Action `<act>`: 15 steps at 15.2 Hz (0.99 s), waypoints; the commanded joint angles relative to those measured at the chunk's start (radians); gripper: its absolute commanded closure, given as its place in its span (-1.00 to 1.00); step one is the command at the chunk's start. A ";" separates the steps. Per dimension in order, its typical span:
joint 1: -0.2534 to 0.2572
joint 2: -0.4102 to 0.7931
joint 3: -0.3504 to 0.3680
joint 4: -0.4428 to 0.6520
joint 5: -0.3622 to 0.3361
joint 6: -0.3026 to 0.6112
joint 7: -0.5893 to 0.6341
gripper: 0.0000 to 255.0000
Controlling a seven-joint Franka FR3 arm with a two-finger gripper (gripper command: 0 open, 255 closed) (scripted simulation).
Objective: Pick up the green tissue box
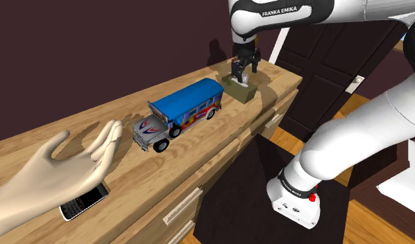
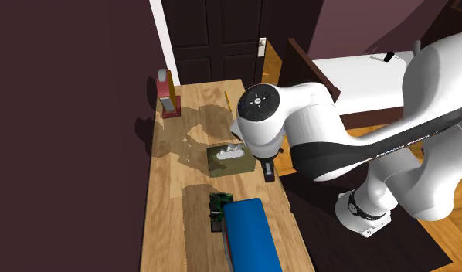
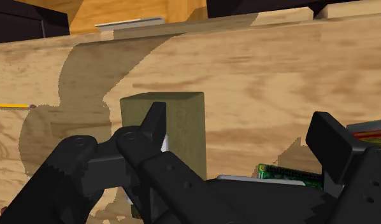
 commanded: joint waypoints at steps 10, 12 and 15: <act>-0.080 0.373 -0.063 0.284 -0.194 0.006 0.031 -1.00; -0.081 0.380 -0.064 0.268 -0.195 0.029 0.041 -1.00; -0.083 0.393 -0.065 0.244 -0.197 0.062 0.056 -1.00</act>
